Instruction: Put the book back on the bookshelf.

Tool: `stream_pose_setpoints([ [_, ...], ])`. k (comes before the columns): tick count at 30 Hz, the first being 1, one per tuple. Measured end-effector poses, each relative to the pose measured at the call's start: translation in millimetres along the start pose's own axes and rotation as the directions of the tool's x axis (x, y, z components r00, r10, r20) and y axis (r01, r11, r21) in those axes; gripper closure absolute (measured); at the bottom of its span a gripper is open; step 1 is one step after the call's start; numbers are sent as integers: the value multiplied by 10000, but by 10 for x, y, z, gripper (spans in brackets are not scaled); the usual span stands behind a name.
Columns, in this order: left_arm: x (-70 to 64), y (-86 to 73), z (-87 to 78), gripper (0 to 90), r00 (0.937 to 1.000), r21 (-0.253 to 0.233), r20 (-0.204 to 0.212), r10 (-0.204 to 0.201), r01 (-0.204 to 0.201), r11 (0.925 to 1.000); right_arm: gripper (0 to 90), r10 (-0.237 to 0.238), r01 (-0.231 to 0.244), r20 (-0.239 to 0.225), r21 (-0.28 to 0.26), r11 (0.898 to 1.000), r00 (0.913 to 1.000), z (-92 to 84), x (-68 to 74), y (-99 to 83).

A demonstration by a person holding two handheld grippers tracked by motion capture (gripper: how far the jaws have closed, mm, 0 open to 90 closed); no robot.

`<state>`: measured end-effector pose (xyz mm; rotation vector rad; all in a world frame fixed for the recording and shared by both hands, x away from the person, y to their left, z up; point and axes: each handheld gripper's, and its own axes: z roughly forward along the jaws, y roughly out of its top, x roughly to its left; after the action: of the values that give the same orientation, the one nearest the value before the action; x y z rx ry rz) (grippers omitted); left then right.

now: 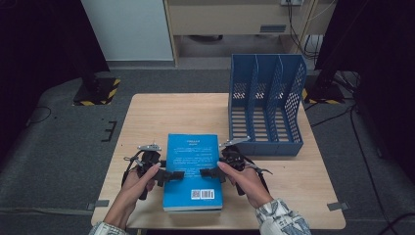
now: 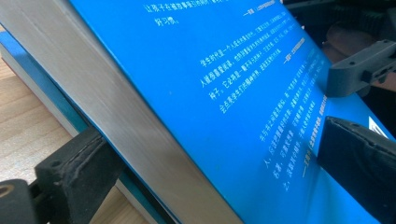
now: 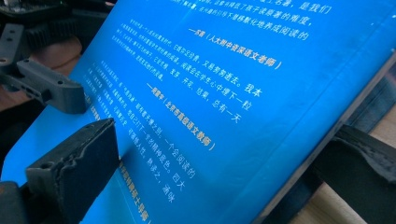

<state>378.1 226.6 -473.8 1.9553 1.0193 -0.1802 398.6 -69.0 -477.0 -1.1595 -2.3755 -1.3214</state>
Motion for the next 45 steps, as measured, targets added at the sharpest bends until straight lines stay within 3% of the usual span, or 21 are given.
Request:
stream_pose_setpoints([
  [9, -25, 44, -50, 23, 9995, 10, -261, 149, -149, 9999, 33, -422, 423, 185, -12, 9991, 9989, -29, 46, 73],
  [12, -54, 83, -60, 23, 9986, 227, -433, 307, -297, 9993, 42, -500, 499, 292, 43, 9987, 9983, -39, 62, 97],
  [16, -53, 108, -101, 41, 9981, 137, -498, 369, -362, 9992, 95, -604, 613, 375, -225, 9979, 9975, -92, 82, 131],
  [20, -61, 141, -82, 45, 9969, 191, -664, 429, -418, 9989, 95, -419, 424, 344, -136, 9990, 9985, -77, 52, 139],
  [25, -87, 171, -93, 49, 9952, 59, -833, 520, -517, 9986, 97, -501, 511, 432, -229, 9984, 9978, -99, 75, 162],
  [37, -163, 287, -180, 91, 9866, -182, -1297, 992, -1024, 9946, 150, -646, 672, 536, -495, 9965, 9965, -155, 133, 270],
  [41, -181, 329, -211, 97, 9824, -228, -1482, 1138, -1184, 9927, 181, -955, 1006, 829, -591, 9932, 9920, -192, 182, 333],
  [45, -189, 359, -238, 115, 9807, -278, -1591, 1141, -1199, 9924, 219, -934, 998, 889, -711, 9925, 9917, -227, 200, 380],
])
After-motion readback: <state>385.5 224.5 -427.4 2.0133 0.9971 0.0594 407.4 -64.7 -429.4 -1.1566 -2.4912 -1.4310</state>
